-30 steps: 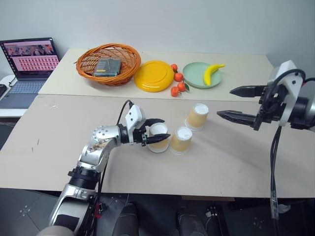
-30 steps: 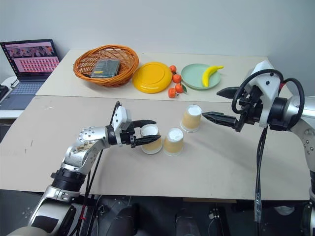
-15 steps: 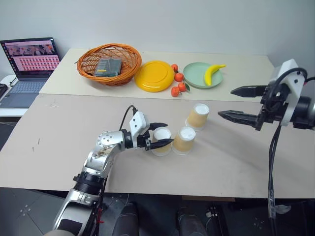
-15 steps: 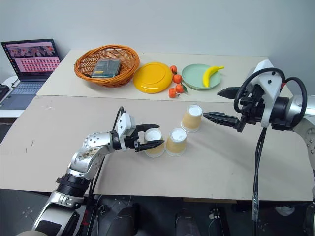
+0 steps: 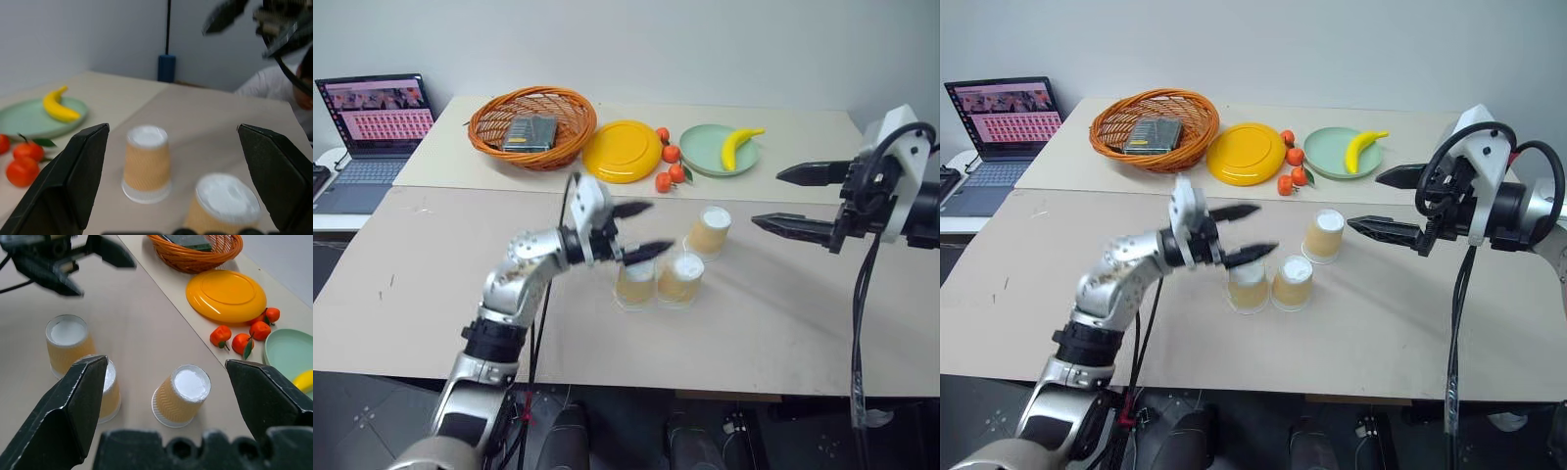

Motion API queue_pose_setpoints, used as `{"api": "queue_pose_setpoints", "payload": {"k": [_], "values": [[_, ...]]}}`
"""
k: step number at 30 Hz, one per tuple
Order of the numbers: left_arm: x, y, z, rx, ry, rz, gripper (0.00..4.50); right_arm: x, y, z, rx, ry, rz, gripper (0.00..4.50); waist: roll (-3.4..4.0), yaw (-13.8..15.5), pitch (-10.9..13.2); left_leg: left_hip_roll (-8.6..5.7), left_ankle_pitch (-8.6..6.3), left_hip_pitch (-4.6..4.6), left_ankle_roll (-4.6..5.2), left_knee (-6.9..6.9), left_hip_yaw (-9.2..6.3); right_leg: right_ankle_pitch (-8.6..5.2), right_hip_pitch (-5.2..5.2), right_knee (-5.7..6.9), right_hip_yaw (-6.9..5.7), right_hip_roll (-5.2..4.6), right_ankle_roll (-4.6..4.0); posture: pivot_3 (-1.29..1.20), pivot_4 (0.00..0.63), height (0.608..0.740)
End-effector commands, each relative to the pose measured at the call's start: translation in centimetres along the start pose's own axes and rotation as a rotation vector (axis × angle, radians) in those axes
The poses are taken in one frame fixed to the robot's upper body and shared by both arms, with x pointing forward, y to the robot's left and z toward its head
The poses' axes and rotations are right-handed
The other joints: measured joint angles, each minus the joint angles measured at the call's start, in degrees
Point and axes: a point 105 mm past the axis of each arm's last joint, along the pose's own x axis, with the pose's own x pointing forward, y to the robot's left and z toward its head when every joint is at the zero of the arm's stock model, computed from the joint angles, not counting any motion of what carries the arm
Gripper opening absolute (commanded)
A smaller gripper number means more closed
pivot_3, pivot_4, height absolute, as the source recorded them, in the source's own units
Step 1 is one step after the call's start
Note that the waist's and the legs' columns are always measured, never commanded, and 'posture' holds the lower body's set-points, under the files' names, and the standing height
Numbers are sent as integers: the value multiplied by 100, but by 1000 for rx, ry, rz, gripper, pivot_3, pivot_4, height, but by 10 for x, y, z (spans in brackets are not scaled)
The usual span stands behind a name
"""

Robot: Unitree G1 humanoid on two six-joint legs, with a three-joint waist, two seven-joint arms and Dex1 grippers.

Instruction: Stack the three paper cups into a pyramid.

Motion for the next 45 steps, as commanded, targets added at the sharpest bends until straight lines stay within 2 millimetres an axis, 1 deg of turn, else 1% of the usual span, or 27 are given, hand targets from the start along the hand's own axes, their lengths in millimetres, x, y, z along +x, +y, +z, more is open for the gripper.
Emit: {"api": "queue_pose_setpoints", "payload": {"k": [1, 3, 5, 6, 8, 10, 12, 15, 18, 22, 27, 35, 39, 45], "values": [[0, 4, 44, 37, -58, 45, 4484, 6, -2, -16, -27, 24, -2, 4500, 0, -2, 0, 0, 0, 0, 0, 0, -1, 0, 0, 0, -1, 0, 0, 0, 150, 732], [-2, 9, 62, 56, -58, 74, 4484, 13, -6, -28, 9, 9, -12, 4500, 0, -11, 0, 0, 0, 0, 0, 3, -1, 0, 0, 2, -1, 0, 1, 0, 150, 732], [-9, 13, 82, 65, -51, 98, 4484, 20, -14, -45, 46, -8, -30, 4500, -1, -28, 1, 0, 0, 0, 0, 6, 0, 1, 0, 2, 0, 1, 3, 0, 150, 732], [-13, 13, 89, 67, -45, 97, 4484, 23, -17, -50, 62, -21, -40, 4500, -1, -38, 1, 0, 0, 0, 0, 8, -2, 2, 1, 2, -1, 2, 3, 0, 150, 732], [-25, 5, 98, 86, -10, 54, 4484, 28, -23, -60, 83, -48, -55, 4500, 0, -72, 1, -1, 0, 1, 0, 6, 0, 1, 1, 1, 1, 0, 4, 0, 150, 732], [-39, -5, 102, 102, 41, -1, 4484, 34, -27, -69, 94, -69, -64, 4500, 1, -119, 2, -1, 0, 1, 0, -4, 0, 1, 0, 1, 1, -1, 5, 0, 150, 732], [-52, -12, 102, 91, 94, -29, 4484, 40, -30, -77, 103, -81, -67, 4500, 2, -148, 3, -1, 0, 1, 0, -8, -1, 1, -2, 0, 0, 0, 5, 0, 150, 732], [-67, -22, 103, 63, 149, -65, 4484, 48, -34, -87, 107, -91, -59, 4500, 2, -156, 3, -1, 0, 2, 0, -9, -1, 1, -2, 2, 0, 0, 4, 0, 150, 732], [-81, -31, 100, 61, 224, -99, 4484, 58, -36, -91, 121, -114, -39, 4500, 3, -158, 4, 0, 1, 3, -2, -6, -1, 1, -1, 2, -1, 0, 4, 0, 150, 732], [-94, -36, 90, 88, 310, -119, 4484, 72, -35, -95, 131, -126, -3, 4500, 4, -156, 4, 1, 1, 10, -2, -11, 1, 1, 2, 1, 0, 1, 3, 0, 150, 732], [-101, -40, 79, 138, 396, -152, 4484, 89, -33, -93, 144, -158, 36, 4500, 4, -150, 5, 1, 1, 9, -3, -10, 3, 1, 2, 0, 0, 1, 2, 0, 150, 732], [-103, -42, 77, 154, 416, -162, 4484, 105, -32, -92, 149, -174, 64, 4500, 5, -153, 5, 2, 1, 9, -3, -13, 3, 1, 1, 1, 0, 2, 2, 0, 150, 732], [-104, -43, 76, 149, 421, -156, 4484, 117, -33, -88, 157, -188, 71, 4500, 6, -163, 6, 3, 1, 9, -3, -12, 4, 1, 1, 1, 0, 2, 2, 0, 150, 732], [-105, -44, 75, 147, 419, -151, 4484, 124, -36, -87, 160, -198, 57, 4500, 6, -150, 6, 2, 1, 9, -3, -14, 3, 1, 0, 1, 0, 1, 2, 0, 150, 732]]}}
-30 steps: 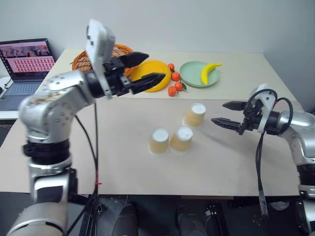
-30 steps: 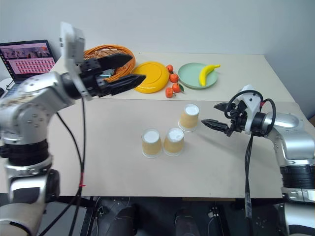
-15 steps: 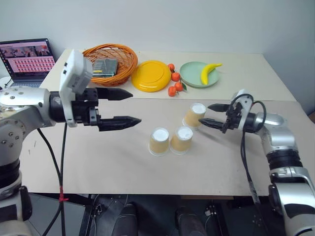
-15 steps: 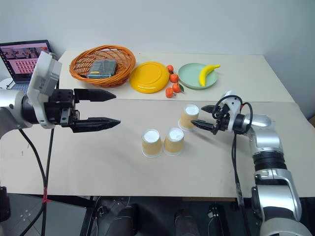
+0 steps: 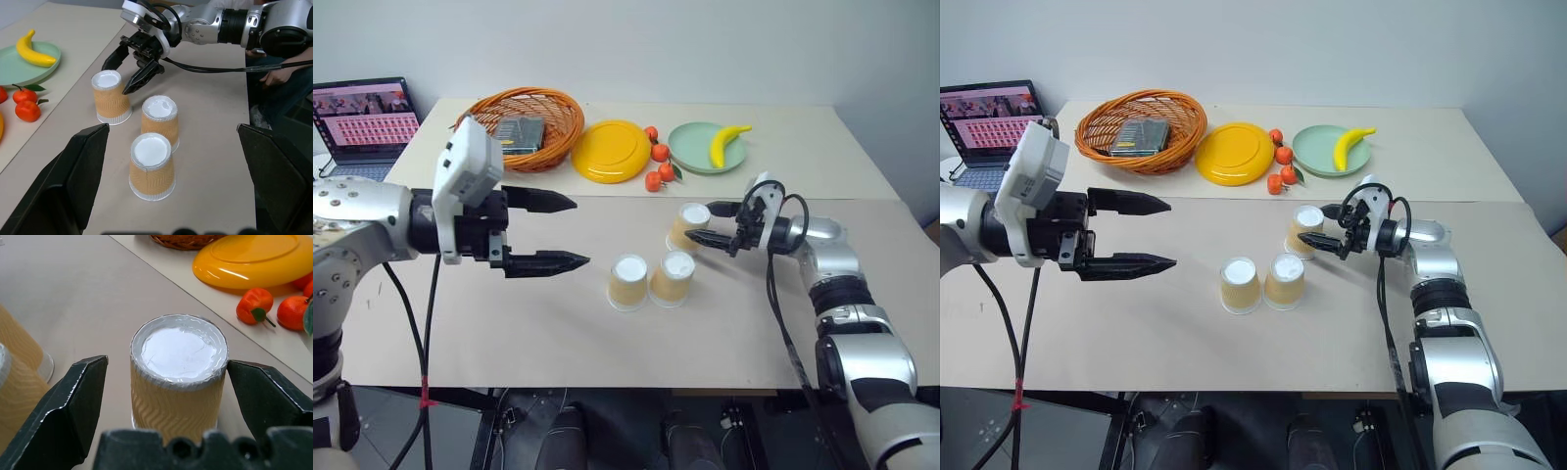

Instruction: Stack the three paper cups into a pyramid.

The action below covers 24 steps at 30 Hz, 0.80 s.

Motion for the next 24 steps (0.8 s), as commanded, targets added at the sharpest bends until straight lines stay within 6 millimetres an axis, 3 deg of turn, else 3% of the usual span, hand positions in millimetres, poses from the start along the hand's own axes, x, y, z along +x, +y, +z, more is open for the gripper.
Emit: {"api": "queue_pose_setpoints", "payload": {"k": [1, 8, 12, 18, 21, 24], "values": [[-3, -3, 7, 51, -8, 16, 4484, 2, -7, 16, -46, -45, -26, 4500, 0, -2, 0, 0, 0, 0, 0, 0, 0, 0, 1, 0, 0, 0, 0, 0, 150, 732], [-2, -4, 4, 45, -2, 18, 4500, 8, -8, 17, -44, -57, -35, 2565, 1, -13, 0, 0, 0, 1, 0, 0, 0, 1, 0, 1, 0, 0, -1, 0, 150, 732], [-3, -4, 3, 35, -1, 11, 4500, -1, -11, 32, -77, -76, -24, 2524, 2, -12, 1, 0, 0, 1, 0, 1, 0, 1, 0, 2, 0, 0, -1, 0, 150, 732], [-2, -11, -7, 6, 26, -38, 4500, -22, -13, 79, -209, -61, 24, 2524, 17, 3, 14, -1, 0, -2, 0, 0, 1, 0, -3, 2, 0, -1, 0, 0, 150, 732], [4, -16, -18, -11, 26, -81, 4500, -17, -3, 133, -276, -104, 61, 2524, 27, -49, 20, 3, 0, 0, 0, -2, 5, 0, -6, 3, 2, 1, -2, 0, 150, 732], [9, -16, -22, -3, 11, -97, 4500, -14, 18, 161, -288, -108, 155, 2524, 35, -70, 25, 4, 0, 0, 0, -1, 6, -1, -13, 16, 4, 2, -5, 0, 150, 732]]}}
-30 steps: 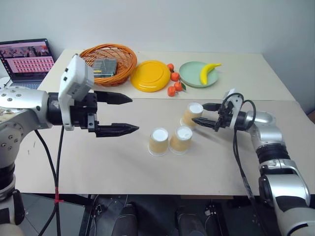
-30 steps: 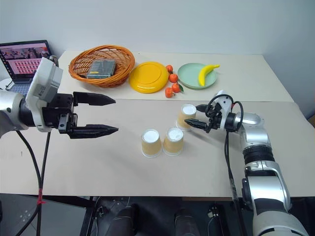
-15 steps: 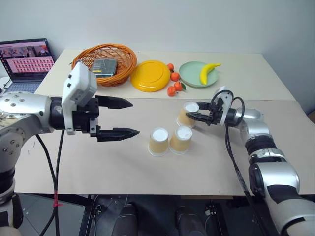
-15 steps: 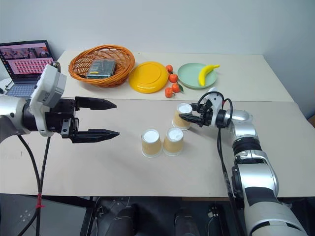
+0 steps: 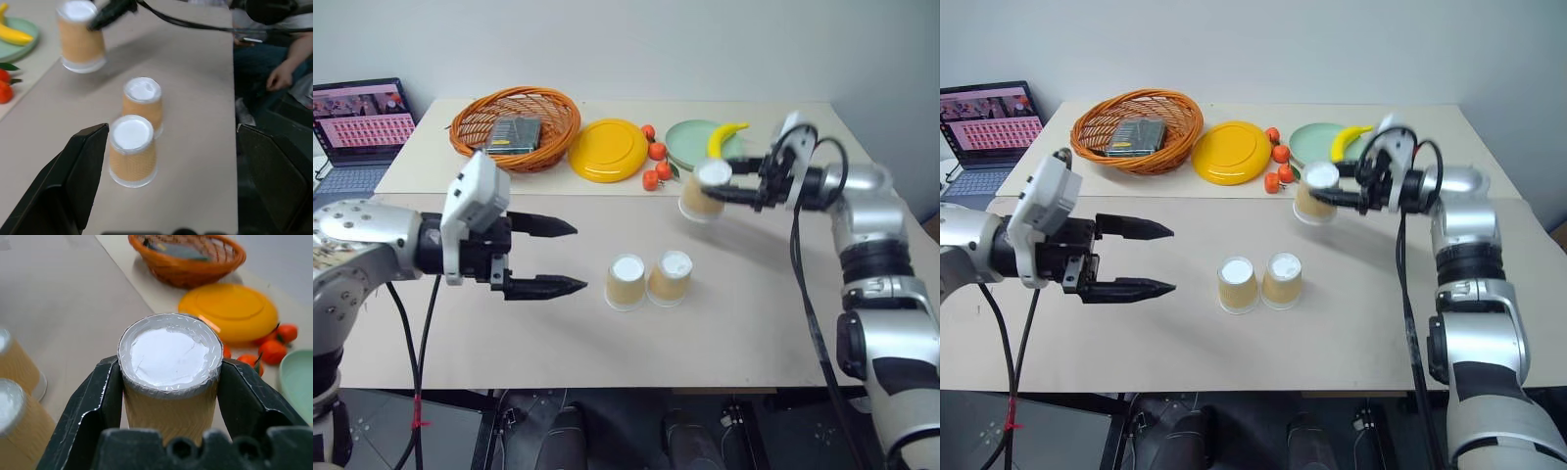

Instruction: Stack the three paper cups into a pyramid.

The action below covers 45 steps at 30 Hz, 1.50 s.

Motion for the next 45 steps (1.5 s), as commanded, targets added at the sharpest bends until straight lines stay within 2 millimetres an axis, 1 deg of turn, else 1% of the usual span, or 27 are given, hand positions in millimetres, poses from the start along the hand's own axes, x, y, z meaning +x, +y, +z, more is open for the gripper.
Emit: {"api": "queue_pose_setpoints", "payload": {"k": [1, 3, 5, 8, 11, 16, 19, 22, 34, 41, 45], "values": [[5, -1, 2, 67, -17, -20, 4500, 6, 21, 59, -56, -64, 135, 2524, 0, 14, 0, 0, 0, 0, 0, 0, -3, -3, 0, 3, -3, 1, -3, 0, 150, 732], [9, -1, 0, 77, -18, -33, 4500, 11, 38, 71, -44, -65, 210, 2524, 0, 47, 0, 0, -1, 0, 0, 0, -3, -7, 0, 10, -4, 1, -5, 0, 150, 732], [12, -1, -1, 83, -26, -43, 4500, 15, 57, 78, -22, -56, 285, 2524, 0, 76, 0, -1, -1, -1, 0, 1, -2, -9, -2, 15, -3, 0, -6, 0, 150, 732], [16, 0, -1, 94, -36, -55, 4500, 18, 81, 77, -7, -16, 357, 2524, -1, 121, 0, -1, -1, -1, 0, 6, -3, -14, -6, 28, -4, 0, -13, 0, 150, 732], [19, 2, 0, 102, -45, -60, 4500, 17, 92, 71, -9, 19, 375, 2524, -1, 136, 0, -2, -1, -1, 0, 9, -4, -15, -6, 30, -5, 0, -13, 0, 150, 732], [23, 4, 1, 112, -58, -72, 4500, 16, 99, 59, -9, 59, 369, 2524, -3, 133, 1, -1, -1, -1, 0, 10, -4, -15, -8, 31, -5, 0, -13, 0, 150, 732], [25, 5, 2, 116, -61, -75, 4500, 16, 107, 50, -8, 82, 379, 2524, -3, 113, 1, -1, -1, -2, 0, 9, -4, -17, -9, 32, -4, 1, -13, 0, 150, 732], [25, 8, 4, 117, -61, -75, 4500, 20, 119, 41, 18, 77, 398, 2524, -3, 102, 1, 0, -1, -2, 0, 8, -5, -17, -10, 32, -5, 2, -13, 0, 150, 732], [15, 13, 8, 127, -38, -34, 4500, 27, 130, 32, 51, 56, 413, 2524, -5, 92, 2, -1, 0, -2, 0, 10, -5, -18, -12, 39, -4, 1, -13, 0, 150, 732], [9, 12, 9, 130, -27, -13, 4500, 29, 132, 31, 39, 39, 423, 2524, -6, 90, 2, 0, 0, -1, 0, 10, -5, -18, -12, 38, -4, 1, -13, 0, 150, 732], [8, 11, 10, 130, -23, -4, 4500, 31, 131, 27, 5, 45, 422, 2524, -6, 90, 2, 0, 0, -1, 0, 10, -5, -19, -12, 38, -4, 1, -13, 0, 150, 732]]}}
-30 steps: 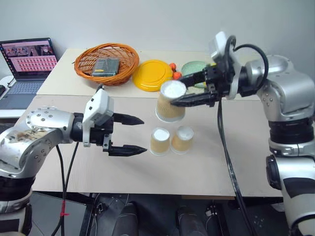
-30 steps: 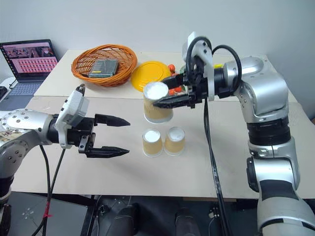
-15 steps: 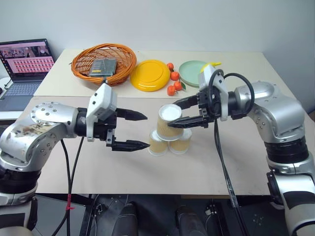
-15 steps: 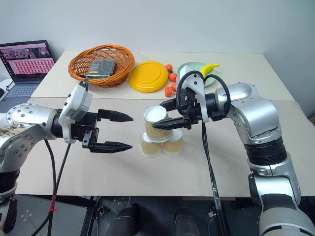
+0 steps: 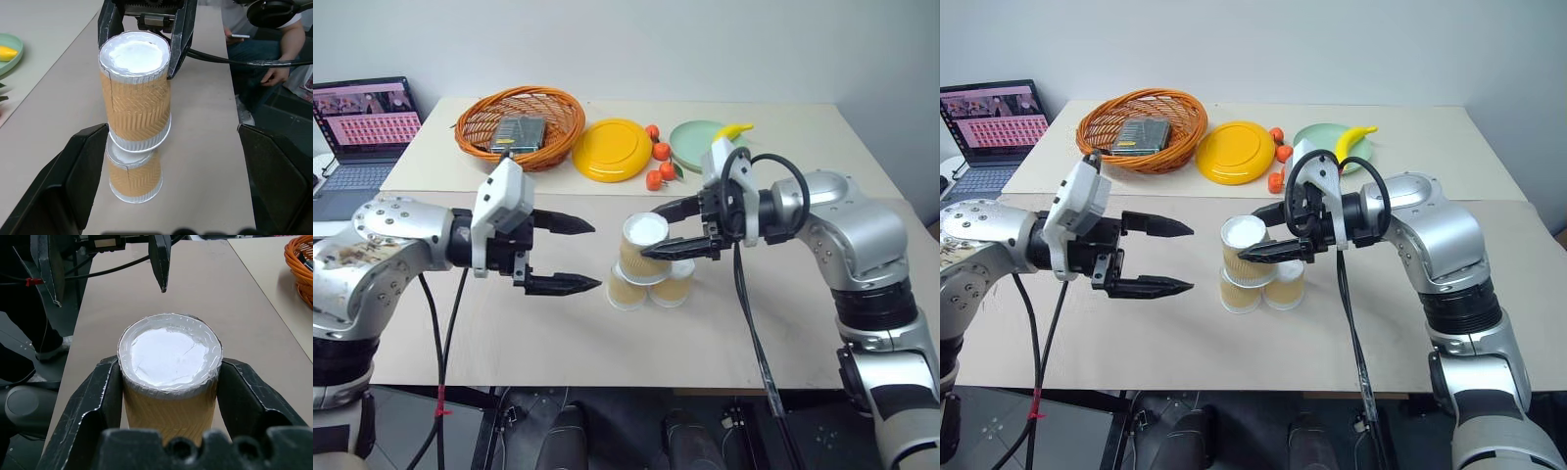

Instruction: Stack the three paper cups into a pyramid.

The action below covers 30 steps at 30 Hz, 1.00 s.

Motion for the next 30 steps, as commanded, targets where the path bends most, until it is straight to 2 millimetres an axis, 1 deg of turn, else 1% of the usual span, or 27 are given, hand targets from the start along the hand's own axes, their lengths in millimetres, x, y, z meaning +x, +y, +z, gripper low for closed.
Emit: {"api": "queue_pose_setpoints", "payload": {"k": [1, 8, 13, 16, 21, 27, 30], "values": [[-6, -4, 10, 43, -7, 18, 4500, 1, 1, 3, -75, -12, 7, 2524, 0, -1, 0, 0, 0, 0, 0, 0, 0, 0, 0, 0, 0, 0, 0, 0, 150, 732], [-9, -4, 11, 40, 1, 34, 4500, 0, -5, -3, -105, 6, 9, 2524, -1, 0, 0, 0, 0, 0, 0, 0, 0, 0, 0, 0, 0, 0, 0, 0, 150, 732], [-9, -4, 11, 35, 1, 39, 4500, -6, -12, -7, -105, 16, -5, 2524, -1, 0, 1, 0, 0, 0, 0, 0, 0, 0, 0, 0, 0, 0, 0, 0, 150, 732], [-9, -3, 10, 32, -2, 38, 4500, -11, -15, -5, -95, 11, -15, 2524, -1, 5, 1, 0, 0, 1, 0, 0, 0, 0, 1, 1, -1, 0, 0, 0, 150, 732], [-7, -3, 9, 28, -8, 36, 4500, -16, -16, -3, -73, 1, -12, 2524, -1, 7, 1, 0, 0, 1, 0, 0, 0, -1, 1, 0, -1, 0, 0, 0, 150, 732], [-4, -4, 8, 22, -17, 27, 4500, -21, -18, -5, -48, 3, -22, 2524, -2, 4, 1, 0, 0, 1, 0, 0, 0, -1, 1, 0, -1, 0, 0, 0, 150, 732], [-3, -4, 8, 19, -18, 25, 4500, -23, -20, -3, -35, -5, -27, 2524, -2, 2, 1, 0, 0, 1, 0, 0, 0, -1, 1, 0, 0, 0, 0, 0, 150, 732]]}}
